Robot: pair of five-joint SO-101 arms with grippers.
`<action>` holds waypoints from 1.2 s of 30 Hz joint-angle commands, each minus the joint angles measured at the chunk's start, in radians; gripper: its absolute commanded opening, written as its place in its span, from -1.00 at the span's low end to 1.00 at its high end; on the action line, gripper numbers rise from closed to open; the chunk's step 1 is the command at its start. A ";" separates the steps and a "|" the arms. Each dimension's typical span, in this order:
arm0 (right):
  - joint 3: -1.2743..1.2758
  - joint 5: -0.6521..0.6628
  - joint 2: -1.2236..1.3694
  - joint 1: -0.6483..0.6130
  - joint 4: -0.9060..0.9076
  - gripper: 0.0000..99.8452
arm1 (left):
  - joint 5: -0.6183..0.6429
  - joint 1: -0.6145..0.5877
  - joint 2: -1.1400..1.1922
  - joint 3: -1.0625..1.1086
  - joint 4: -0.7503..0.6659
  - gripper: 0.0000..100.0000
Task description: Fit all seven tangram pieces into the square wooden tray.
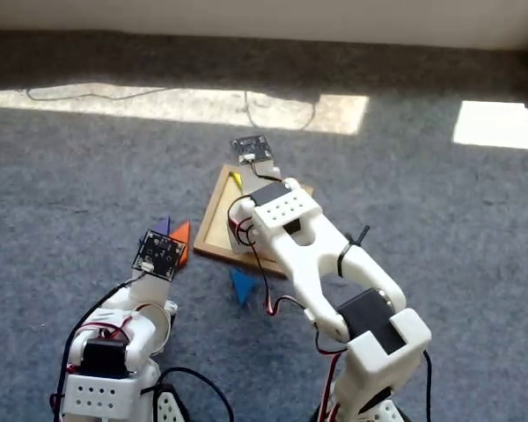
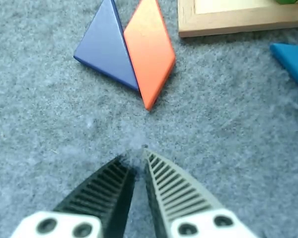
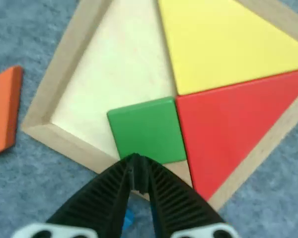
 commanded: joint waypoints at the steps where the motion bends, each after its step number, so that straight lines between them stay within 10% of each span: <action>1: -0.024 0.074 -0.035 0.027 0.105 -0.99 | 0.009 -0.012 -0.033 0.021 0.002 -0.99; 36: 0.157 -0.107 -0.068 -0.220 -0.007 -0.63 | 0.009 -0.012 -0.033 0.021 0.002 -0.99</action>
